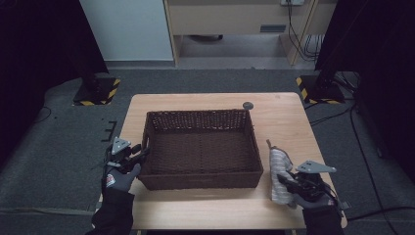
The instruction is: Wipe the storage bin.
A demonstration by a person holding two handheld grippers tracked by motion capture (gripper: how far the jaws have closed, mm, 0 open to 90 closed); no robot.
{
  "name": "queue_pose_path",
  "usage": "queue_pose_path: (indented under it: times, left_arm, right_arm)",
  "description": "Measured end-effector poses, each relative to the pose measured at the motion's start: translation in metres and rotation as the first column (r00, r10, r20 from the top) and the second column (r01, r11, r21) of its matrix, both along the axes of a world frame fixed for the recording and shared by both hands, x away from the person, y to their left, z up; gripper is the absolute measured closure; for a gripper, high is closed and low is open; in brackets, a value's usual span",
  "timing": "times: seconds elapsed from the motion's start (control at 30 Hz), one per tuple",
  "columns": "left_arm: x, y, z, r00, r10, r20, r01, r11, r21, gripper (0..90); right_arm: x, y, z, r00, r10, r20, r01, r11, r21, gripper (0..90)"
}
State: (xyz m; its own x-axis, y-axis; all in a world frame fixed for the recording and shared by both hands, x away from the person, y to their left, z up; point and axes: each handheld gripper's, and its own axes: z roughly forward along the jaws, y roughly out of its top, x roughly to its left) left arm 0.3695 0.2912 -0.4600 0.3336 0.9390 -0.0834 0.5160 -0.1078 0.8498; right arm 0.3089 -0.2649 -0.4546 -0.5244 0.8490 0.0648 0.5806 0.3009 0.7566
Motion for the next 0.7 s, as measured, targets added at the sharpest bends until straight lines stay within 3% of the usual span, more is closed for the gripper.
queue_pose_path:
  times: [0.23,0.33,0.53,0.7]
  left_arm:
    - [0.0,0.001,-0.001,1.0,-0.001,0.003,0.001,1.0,-0.006,54.5]
    - [0.0,0.001,-0.001,1.0,-0.001,0.005,0.001,1.0,-0.007,54.1]
    - [0.001,0.003,-0.002,1.0,-0.008,0.005,0.008,0.9995,-0.031,51.8]
    - [0.001,0.003,-0.003,0.9999,-0.008,0.011,0.008,0.9997,-0.023,51.4]
  right_arm:
    - [0.002,-0.027,-0.008,0.9955,-0.089,-0.03,0.089,0.996,-0.03,70.1]
    - [0.007,-0.036,-0.018,0.9892,-0.128,-0.071,0.125,0.991,-0.041,69.4]
    - [0.017,-0.04,-0.035,0.9784,-0.15,-0.142,0.142,0.988,-0.061,64.5]
    - [0.02,-0.038,-0.039,0.9768,-0.151,-0.152,0.14,0.987,-0.081,57.9]
